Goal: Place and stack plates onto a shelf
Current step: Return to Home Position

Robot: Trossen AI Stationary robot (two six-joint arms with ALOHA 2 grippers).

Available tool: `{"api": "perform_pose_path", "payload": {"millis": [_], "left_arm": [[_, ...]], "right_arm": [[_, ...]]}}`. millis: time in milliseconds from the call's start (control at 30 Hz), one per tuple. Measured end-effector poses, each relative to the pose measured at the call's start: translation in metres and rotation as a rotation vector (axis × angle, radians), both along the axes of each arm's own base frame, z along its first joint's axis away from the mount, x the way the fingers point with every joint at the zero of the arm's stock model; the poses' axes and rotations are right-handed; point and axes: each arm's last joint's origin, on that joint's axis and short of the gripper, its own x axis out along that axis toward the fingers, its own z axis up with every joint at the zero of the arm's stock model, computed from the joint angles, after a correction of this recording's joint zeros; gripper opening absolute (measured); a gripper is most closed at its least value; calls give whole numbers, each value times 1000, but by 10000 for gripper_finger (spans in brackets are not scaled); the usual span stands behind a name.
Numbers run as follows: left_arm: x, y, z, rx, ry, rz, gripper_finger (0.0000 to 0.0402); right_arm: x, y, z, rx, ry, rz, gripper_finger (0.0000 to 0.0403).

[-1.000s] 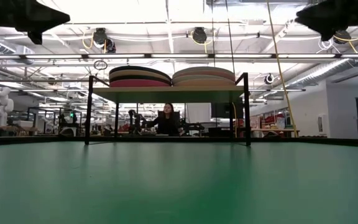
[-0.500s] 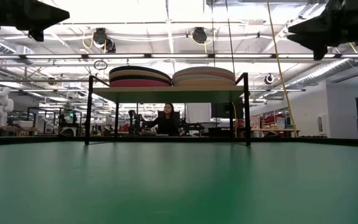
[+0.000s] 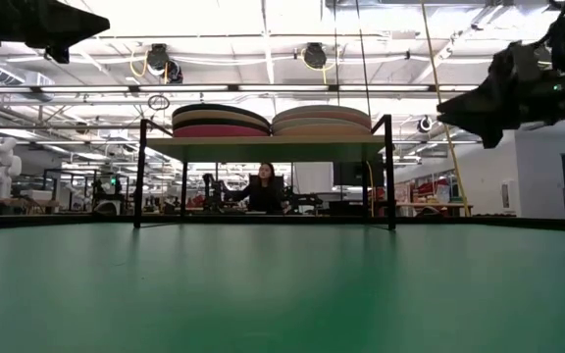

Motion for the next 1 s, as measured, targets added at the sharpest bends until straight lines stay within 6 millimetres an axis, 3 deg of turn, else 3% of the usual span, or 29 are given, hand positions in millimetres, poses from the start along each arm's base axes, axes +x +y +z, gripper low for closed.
{"api": "perform_pose_path", "payload": {"millis": [1000], "left_arm": [[0, 0, 0, 1, 2, -1, 12]], "right_arm": [[2, -2, 2, -9, -13, -21, 125]]}}
